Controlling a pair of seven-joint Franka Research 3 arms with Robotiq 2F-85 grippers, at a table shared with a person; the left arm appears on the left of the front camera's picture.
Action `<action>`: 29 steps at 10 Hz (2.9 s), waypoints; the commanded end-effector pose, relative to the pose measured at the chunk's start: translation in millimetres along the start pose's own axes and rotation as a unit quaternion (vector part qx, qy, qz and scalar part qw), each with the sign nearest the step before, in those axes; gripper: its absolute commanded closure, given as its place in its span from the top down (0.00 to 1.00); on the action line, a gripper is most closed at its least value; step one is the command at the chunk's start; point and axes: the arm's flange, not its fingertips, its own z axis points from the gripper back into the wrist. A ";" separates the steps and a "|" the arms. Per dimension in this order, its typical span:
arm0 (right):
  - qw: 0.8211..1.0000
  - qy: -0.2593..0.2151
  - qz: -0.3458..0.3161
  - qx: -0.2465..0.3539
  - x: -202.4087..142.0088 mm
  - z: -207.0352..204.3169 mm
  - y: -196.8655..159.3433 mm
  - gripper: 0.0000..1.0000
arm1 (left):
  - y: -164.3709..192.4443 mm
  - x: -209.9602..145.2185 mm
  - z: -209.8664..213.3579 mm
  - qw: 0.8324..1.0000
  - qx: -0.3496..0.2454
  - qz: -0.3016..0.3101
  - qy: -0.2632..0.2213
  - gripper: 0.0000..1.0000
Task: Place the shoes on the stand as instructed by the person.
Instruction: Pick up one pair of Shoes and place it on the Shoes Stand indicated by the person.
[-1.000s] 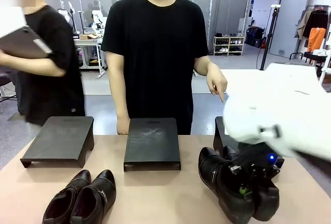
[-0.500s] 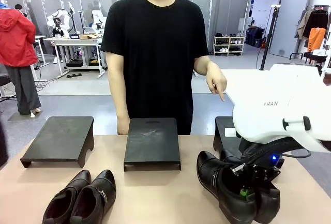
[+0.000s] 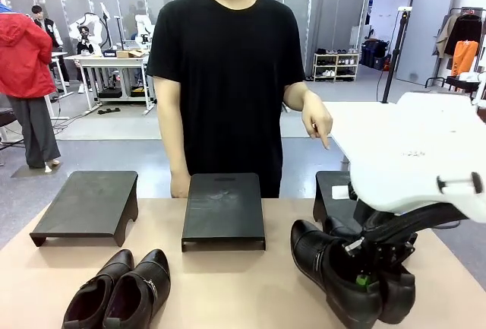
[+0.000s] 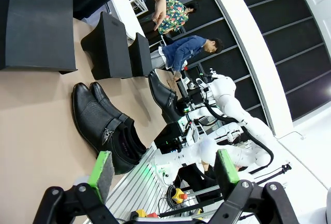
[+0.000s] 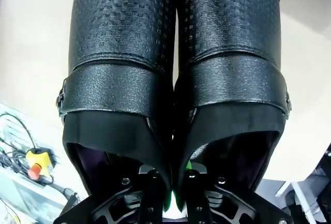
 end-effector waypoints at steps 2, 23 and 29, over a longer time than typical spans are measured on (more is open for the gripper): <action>0.999 -0.042 -0.001 -0.024 12.8 36.4 -22.4 0.10 | -2.9 -0.7 0.9 1.000 -0.006 -0.007 -0.002 1.00; 0.989 -0.105 -0.083 -0.060 208.1 47.3 -117.5 0.10 | -2.9 -0.7 0.9 1.000 -0.006 -0.007 -0.002 1.00; 0.981 -0.123 -0.126 -0.078 227.5 21.5 -125.4 0.10 | -2.9 -0.7 0.9 1.000 -0.006 -0.007 -0.002 1.00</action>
